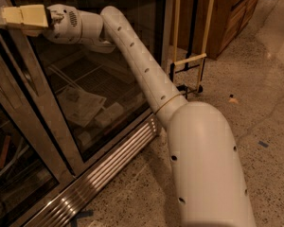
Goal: Pick orange can from top drawer and place on counter
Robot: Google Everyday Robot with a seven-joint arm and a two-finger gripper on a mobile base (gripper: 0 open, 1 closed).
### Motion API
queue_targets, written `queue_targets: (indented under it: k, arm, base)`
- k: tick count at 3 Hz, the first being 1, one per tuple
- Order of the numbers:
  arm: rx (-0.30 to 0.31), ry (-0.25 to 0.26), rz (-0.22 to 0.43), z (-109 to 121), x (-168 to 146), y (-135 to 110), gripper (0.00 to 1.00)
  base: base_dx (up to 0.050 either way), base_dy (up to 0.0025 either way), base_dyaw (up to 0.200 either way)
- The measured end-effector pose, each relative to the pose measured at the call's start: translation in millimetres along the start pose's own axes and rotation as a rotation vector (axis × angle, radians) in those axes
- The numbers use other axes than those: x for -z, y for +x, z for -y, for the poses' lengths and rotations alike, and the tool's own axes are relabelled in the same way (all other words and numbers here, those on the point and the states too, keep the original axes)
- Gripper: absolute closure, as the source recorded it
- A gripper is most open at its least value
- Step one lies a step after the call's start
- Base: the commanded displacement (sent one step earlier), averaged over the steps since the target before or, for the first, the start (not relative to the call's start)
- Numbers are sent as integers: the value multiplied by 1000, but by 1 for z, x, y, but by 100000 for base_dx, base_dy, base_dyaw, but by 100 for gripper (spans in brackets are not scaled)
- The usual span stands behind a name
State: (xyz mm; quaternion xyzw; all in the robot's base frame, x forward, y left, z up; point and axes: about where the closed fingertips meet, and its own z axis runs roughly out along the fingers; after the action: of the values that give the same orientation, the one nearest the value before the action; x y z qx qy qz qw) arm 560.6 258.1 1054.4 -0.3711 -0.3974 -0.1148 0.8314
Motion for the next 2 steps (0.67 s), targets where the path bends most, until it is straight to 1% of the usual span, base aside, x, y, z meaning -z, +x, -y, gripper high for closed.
queue_targets:
  k: [1, 2]
  arm:
    - [9, -8, -6, 4, 3, 0, 100]
    - [9, -8, -6, 1, 3, 2, 100]
  base:
    - [0, 0, 0]
    - [0, 0, 0]
